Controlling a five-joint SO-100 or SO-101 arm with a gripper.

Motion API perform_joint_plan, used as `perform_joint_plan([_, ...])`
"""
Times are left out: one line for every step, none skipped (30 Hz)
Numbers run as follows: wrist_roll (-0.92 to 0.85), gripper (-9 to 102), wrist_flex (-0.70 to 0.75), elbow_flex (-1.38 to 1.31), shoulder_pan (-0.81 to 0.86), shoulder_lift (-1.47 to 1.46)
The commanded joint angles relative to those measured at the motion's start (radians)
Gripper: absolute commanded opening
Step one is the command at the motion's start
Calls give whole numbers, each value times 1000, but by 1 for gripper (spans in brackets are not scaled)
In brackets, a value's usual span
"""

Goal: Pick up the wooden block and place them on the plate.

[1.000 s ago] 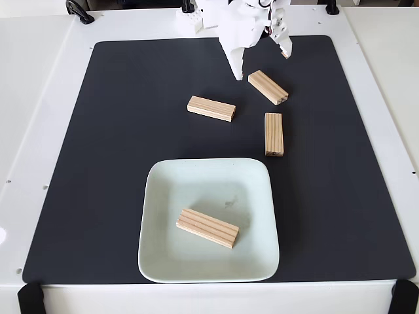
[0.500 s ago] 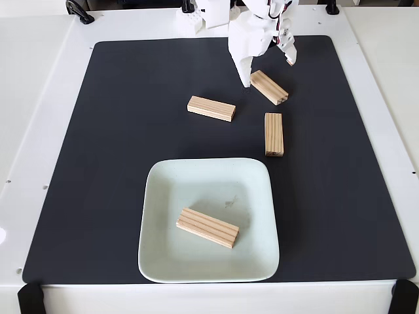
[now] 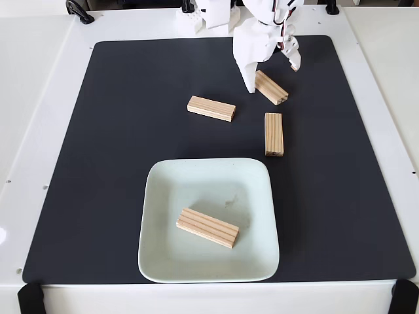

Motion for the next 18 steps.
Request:
perform_joint_plan([23,44,-11,-15,-21,5])
perform_joint_plan([23,44,-11,-15,-28,5])
perform_joint_plan([23,44,-11,-12,-29,5])
perform_joint_plan([23,44,-11,-11,-31,5])
perform_joint_plan([23,44,-11,-9,-31,5])
perform_joint_plan([23,44,-11,-6,-32,5])
perform_joint_plan([23,44,-11,-5,-32,5])
perform_joint_plan([23,44,-11,-3,-32,5])
perform_joint_plan([23,44,-11,-3,-32,3])
perform_joint_plan([23,44,-11,-2,-32,3])
perform_joint_plan([23,44,-11,-2,-32,3])
perform_joint_plan([23,44,-11,-2,-32,3])
perform_joint_plan([23,44,-11,-2,-31,2])
perform_joint_plan([23,44,-11,-2,-31,2])
perform_joint_plan([23,44,-11,-2,-31,2])
perform_joint_plan([23,44,-11,-2,-31,2])
perform_joint_plan([23,44,-11,-2,-31,0])
perform_joint_plan([23,44,-11,-2,-31,0])
